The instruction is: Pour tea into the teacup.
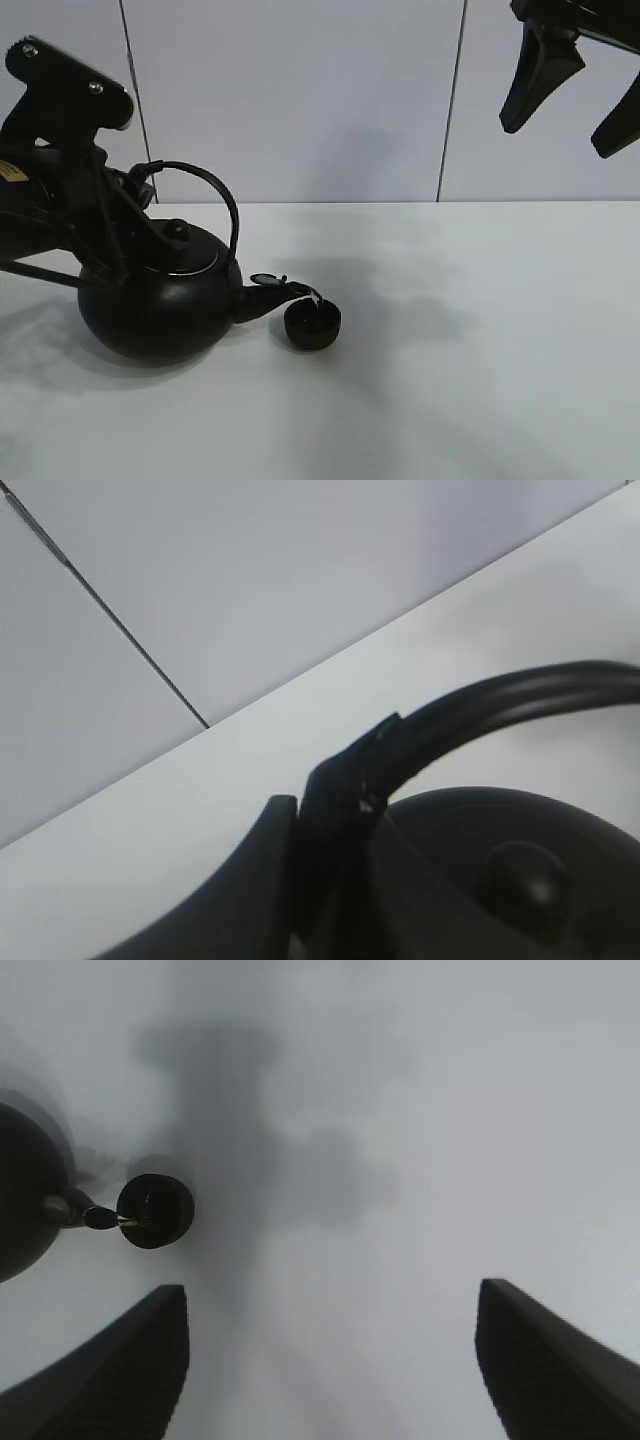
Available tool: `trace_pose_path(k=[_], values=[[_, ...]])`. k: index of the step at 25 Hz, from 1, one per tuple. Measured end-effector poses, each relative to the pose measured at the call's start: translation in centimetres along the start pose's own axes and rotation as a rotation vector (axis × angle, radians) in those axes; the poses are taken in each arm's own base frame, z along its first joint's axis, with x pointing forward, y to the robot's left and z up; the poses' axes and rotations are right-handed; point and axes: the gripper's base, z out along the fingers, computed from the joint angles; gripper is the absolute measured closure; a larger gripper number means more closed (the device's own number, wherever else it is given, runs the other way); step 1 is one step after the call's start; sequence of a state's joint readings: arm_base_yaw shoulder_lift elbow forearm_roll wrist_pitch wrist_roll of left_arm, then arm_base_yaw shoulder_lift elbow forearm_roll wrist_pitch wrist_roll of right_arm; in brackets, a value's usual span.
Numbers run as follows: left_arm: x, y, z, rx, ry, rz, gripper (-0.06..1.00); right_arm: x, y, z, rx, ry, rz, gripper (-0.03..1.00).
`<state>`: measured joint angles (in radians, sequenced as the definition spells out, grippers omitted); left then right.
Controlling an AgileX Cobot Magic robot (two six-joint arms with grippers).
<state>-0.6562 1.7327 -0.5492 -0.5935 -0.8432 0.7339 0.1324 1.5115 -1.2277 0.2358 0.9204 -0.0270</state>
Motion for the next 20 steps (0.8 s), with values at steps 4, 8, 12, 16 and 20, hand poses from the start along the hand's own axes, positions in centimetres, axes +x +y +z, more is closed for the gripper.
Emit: trace_pose_path(k=[4, 8, 12, 16, 20], values=[[0.03, -0.02, 0.0, 0.003, 0.003, 0.006, 0.83, 0.0, 0.0, 0.0, 0.0, 0.0, 0.0, 0.42], [0.03, -0.03, 0.0, 0.003, 0.004, 0.006, 0.83, 0.0, 0.0, 0.0, 0.0, 0.0, 0.0, 0.42], [0.04, -0.03, 0.0, 0.004, 0.004, 0.006, 0.83, 0.0, 0.0, 0.0, 0.0, 0.0, 0.0, 0.42], [0.04, -0.03, 0.0, 0.004, 0.004, 0.006, 0.83, 0.0, 0.0, 0.0, 0.0, 0.0, 0.0, 0.42], [0.04, -0.03, 0.0, 0.004, 0.004, 0.006, 0.83, 0.0, 0.0, 0.0, 0.0, 0.0, 0.0, 0.42]])
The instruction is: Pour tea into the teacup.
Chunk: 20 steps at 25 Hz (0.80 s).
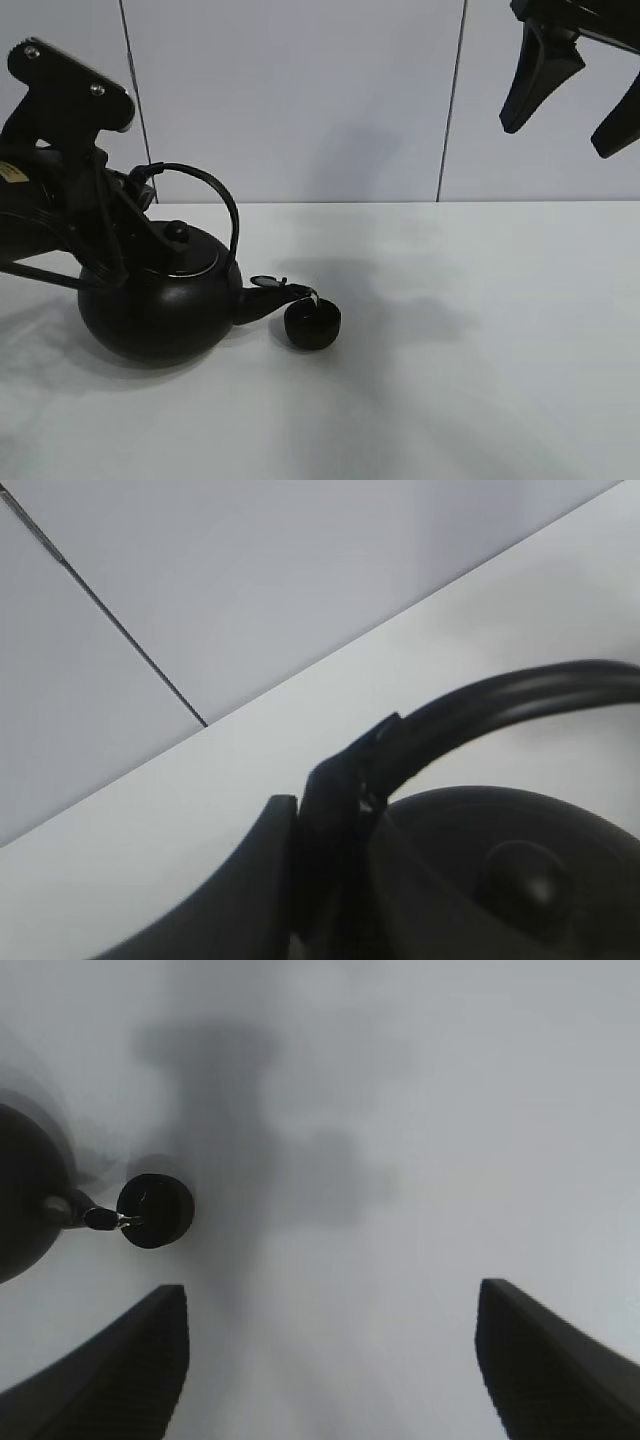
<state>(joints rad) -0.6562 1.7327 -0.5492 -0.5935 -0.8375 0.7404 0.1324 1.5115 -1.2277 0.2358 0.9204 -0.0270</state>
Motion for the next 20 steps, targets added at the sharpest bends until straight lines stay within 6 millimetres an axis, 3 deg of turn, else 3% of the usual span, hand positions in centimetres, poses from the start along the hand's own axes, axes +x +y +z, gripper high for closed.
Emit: trace_pose_path(k=[9, 20], values=[[-0.02, 0.02, 0.0, -0.002, -0.002, -0.017, 0.83, 0.0, 0.0, 0.0, 0.0, 0.0, 0.0, 0.42], [-0.49, 0.43, -0.06, -0.037, -0.054, -0.273, 0.83, 0.0, 0.0, 0.0, 0.0, 0.0, 0.0, 0.42]])
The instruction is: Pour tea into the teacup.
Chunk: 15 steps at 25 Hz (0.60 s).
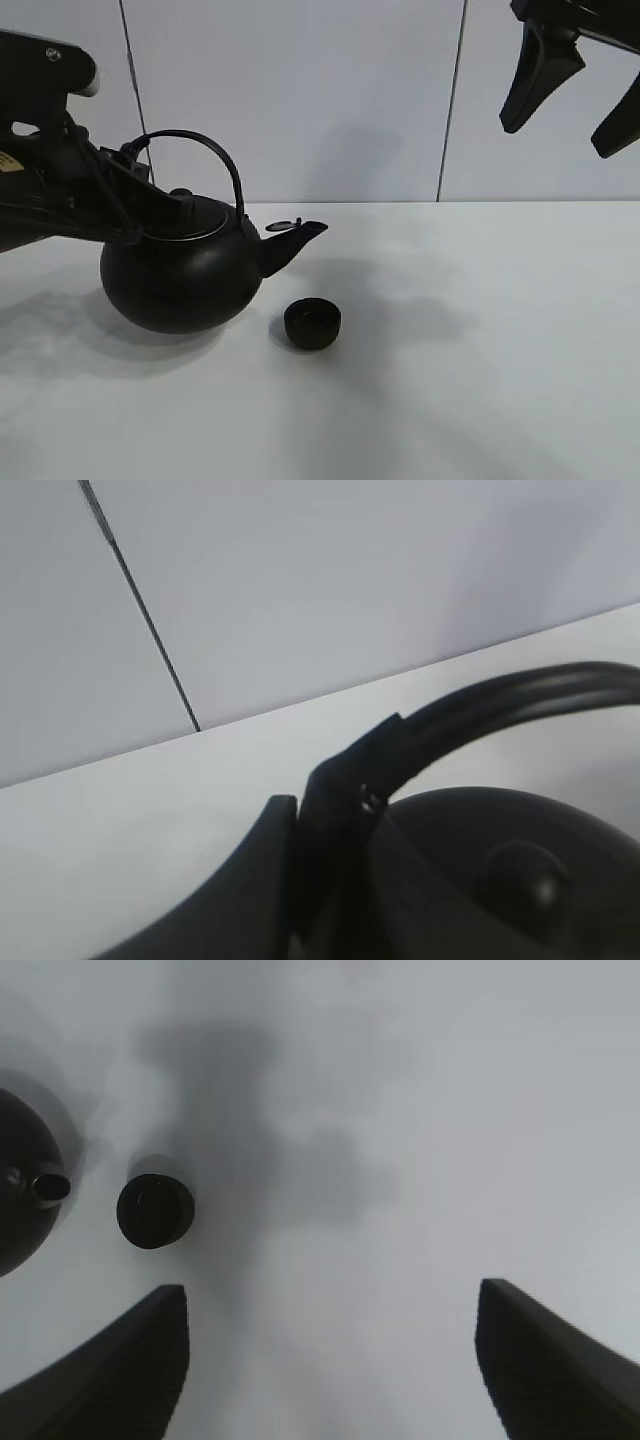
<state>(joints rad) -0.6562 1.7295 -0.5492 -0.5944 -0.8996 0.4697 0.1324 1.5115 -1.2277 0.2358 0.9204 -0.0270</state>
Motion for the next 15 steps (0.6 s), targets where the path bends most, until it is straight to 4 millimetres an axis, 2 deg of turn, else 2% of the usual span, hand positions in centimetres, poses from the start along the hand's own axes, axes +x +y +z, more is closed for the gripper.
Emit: trace_pose_path(k=[6, 15], values=[[0.1, 0.5, -0.8, -0.017, -0.03, -0.129, 0.83, 0.0, 0.0, 0.0, 0.0, 0.0, 0.0, 0.42], [2.8, 1.7, -2.8, -0.045, 0.017, -0.132, 0.83, 0.0, 0.0, 0.0, 0.0, 0.0, 0.0, 0.42]])
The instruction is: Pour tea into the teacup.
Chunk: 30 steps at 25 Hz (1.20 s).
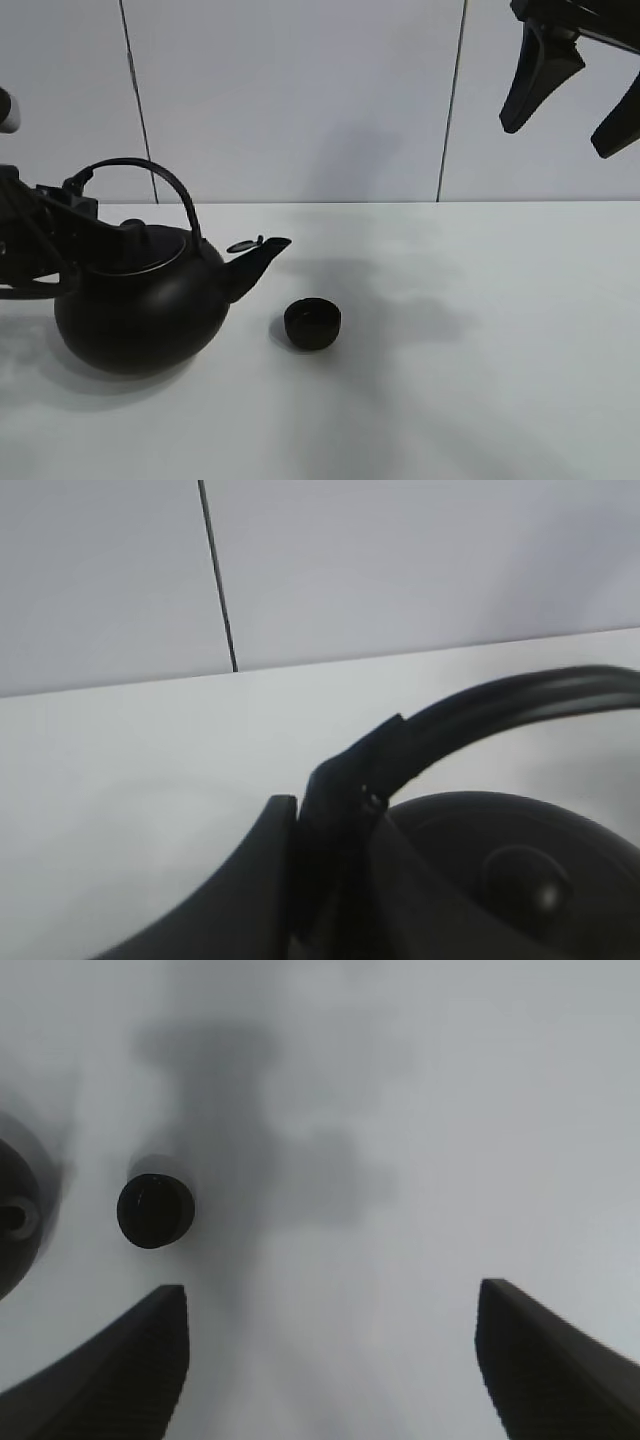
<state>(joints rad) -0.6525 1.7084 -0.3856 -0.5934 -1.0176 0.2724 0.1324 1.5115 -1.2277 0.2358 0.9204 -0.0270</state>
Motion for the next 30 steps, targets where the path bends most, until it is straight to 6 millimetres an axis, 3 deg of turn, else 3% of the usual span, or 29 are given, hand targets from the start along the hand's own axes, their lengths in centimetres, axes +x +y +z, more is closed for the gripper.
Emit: trace_pose_path(k=[8, 18, 30], values=[[1.6, -0.2, 0.2, 0.027, 0.049, 0.033, 0.83, 0.0, 0.0, 0.0, 0.0, 0.0, 0.0, 0.42], [1.3, 2.0, 1.5, 0.092, 0.023, -0.023, 0.83, 0.0, 0.0, 0.0, -0.001, 0.001, 0.0, 0.42], [1.3, 2.0, 1.5, 0.105, 0.021, -0.026, 0.83, 0.0, 0.0, 0.0, -0.002, 0.0, 0.002, 0.42]])
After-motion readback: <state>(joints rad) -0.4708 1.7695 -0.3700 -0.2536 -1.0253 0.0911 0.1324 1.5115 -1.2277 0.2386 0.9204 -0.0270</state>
